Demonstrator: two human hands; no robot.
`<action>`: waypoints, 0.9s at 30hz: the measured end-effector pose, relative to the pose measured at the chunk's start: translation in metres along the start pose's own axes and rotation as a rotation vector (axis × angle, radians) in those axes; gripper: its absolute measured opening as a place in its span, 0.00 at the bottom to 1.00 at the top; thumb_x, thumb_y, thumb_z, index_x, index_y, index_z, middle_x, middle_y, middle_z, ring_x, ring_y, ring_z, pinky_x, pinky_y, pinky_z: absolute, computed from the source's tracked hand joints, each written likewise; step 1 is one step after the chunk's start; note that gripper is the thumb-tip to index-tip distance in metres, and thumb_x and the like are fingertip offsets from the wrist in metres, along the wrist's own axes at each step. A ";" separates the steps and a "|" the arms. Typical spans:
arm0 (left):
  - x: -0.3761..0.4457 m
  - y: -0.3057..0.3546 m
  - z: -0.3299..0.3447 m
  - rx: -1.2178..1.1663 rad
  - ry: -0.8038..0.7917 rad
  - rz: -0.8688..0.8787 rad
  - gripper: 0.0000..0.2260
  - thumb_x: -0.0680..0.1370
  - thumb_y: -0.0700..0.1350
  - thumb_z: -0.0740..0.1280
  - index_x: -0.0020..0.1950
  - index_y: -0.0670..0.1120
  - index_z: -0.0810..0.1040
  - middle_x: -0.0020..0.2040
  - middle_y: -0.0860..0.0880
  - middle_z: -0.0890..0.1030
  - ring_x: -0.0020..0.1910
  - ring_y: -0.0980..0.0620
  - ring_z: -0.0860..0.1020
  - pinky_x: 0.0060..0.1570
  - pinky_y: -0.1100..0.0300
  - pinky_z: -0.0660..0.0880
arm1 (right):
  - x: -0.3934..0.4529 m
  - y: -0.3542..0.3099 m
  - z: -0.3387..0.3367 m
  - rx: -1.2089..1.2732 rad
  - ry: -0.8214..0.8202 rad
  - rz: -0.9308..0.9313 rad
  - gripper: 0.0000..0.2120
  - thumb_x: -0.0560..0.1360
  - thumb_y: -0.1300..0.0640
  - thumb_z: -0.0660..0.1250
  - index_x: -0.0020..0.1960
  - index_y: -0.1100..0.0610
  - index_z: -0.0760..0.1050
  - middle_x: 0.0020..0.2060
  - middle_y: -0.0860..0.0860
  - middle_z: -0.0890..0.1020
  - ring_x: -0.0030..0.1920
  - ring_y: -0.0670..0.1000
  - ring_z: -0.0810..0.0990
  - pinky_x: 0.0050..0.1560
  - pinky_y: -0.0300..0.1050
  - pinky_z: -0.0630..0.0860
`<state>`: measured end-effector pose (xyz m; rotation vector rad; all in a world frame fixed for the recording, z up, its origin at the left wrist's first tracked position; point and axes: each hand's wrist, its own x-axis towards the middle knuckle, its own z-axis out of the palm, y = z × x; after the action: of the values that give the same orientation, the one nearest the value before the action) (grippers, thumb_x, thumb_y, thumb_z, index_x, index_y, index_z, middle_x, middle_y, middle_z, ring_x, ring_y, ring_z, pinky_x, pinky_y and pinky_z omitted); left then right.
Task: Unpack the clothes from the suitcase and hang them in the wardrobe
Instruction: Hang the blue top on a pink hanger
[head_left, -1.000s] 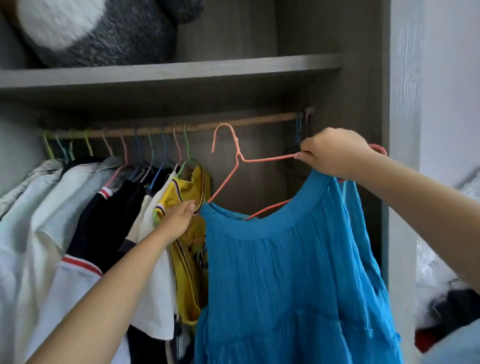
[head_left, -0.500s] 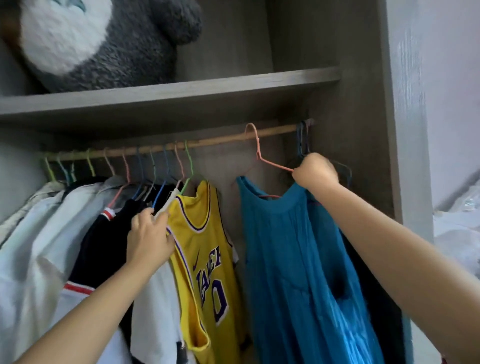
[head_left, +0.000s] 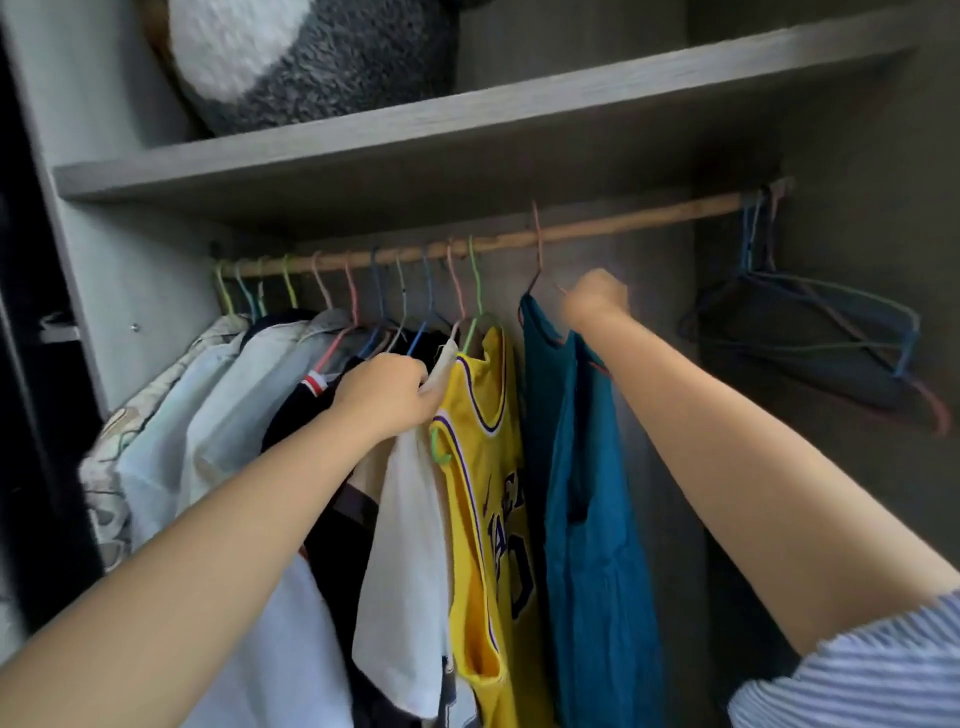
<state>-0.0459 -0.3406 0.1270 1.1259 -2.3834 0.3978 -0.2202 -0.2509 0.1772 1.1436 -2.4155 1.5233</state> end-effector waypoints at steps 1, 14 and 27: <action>0.000 0.000 0.000 0.014 0.004 0.020 0.14 0.79 0.51 0.57 0.36 0.47 0.70 0.34 0.47 0.73 0.38 0.46 0.75 0.34 0.57 0.67 | 0.002 0.001 0.006 -0.020 -0.020 -0.015 0.14 0.79 0.63 0.57 0.63 0.67 0.70 0.62 0.60 0.74 0.62 0.58 0.73 0.56 0.45 0.71; -0.003 0.004 0.009 0.082 -0.046 0.072 0.14 0.79 0.47 0.55 0.59 0.48 0.77 0.52 0.46 0.70 0.52 0.43 0.73 0.47 0.54 0.71 | -0.001 -0.008 0.057 -0.180 -0.209 -0.248 0.16 0.79 0.64 0.53 0.32 0.60 0.61 0.47 0.58 0.79 0.29 0.50 0.80 0.28 0.32 0.75; -0.058 -0.029 0.031 -0.354 0.175 -0.219 0.13 0.76 0.46 0.63 0.60 0.47 0.77 0.57 0.42 0.73 0.51 0.43 0.76 0.53 0.56 0.71 | -0.049 0.004 0.065 -0.439 -0.014 -0.401 0.21 0.79 0.51 0.55 0.65 0.64 0.65 0.64 0.61 0.67 0.63 0.61 0.68 0.58 0.52 0.69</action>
<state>-0.0003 -0.3350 0.0718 1.1177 -2.0496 -0.0029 -0.1670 -0.2746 0.1207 1.4139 -2.1873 0.8210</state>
